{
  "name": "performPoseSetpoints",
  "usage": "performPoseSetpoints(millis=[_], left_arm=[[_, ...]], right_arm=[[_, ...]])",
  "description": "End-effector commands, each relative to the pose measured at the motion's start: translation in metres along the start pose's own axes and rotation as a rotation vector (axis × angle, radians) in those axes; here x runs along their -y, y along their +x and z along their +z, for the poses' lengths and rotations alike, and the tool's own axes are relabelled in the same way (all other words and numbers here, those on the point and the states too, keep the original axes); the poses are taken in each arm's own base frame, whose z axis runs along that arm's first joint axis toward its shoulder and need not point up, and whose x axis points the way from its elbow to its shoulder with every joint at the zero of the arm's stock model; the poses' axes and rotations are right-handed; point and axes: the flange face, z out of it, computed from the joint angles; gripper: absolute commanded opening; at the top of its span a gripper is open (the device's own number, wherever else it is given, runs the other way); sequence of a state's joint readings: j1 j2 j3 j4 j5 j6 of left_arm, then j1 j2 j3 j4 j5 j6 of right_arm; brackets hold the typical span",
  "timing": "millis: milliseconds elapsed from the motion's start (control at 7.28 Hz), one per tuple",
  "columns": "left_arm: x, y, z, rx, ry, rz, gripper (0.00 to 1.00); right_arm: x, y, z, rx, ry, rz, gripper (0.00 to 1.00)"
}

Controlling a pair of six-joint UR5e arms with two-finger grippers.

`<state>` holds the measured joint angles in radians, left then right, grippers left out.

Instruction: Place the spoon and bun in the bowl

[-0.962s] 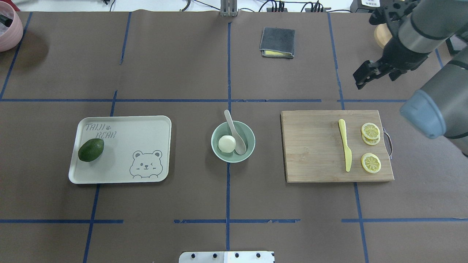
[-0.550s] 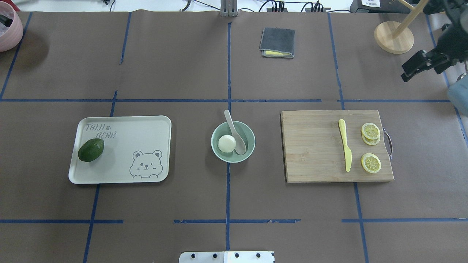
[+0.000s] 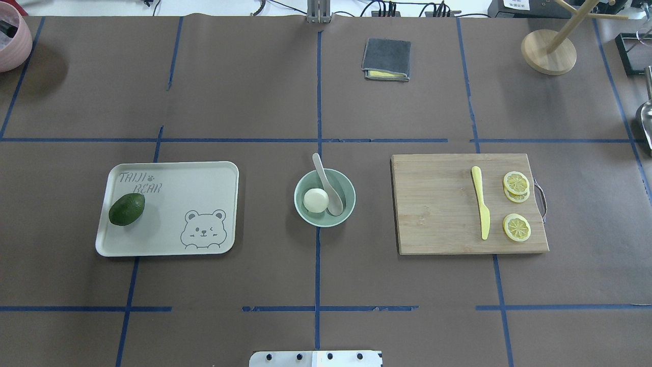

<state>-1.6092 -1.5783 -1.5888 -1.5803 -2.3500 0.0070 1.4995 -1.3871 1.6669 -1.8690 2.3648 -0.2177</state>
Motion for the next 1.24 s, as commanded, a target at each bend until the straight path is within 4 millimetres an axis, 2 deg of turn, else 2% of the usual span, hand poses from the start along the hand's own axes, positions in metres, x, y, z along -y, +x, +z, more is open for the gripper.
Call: performPoseSetpoints(millis=[0, 412, 687, 1099], left_arm=[[0.000, -0.001, 0.001, 0.000, -0.001, 0.003, 1.00], [-0.001, -0.003, 0.003, 0.001, -0.004, 0.001, 1.00], [0.000, -0.001, 0.001, 0.000, 0.000, 0.004, 1.00], [0.000, -0.001, 0.001, 0.000, 0.001, 0.002, 1.00]], right_arm=[[-0.038, 0.078, 0.016, 0.027, -0.030, 0.080, 1.00], [-0.047, 0.090, 0.026, 0.012, -0.018, 0.103, 1.00], [-0.084, 0.107, 0.053, 0.003, 0.025, 0.228, 1.00], [-0.093, 0.109, 0.057, 0.007, 0.057, 0.261, 1.00]])
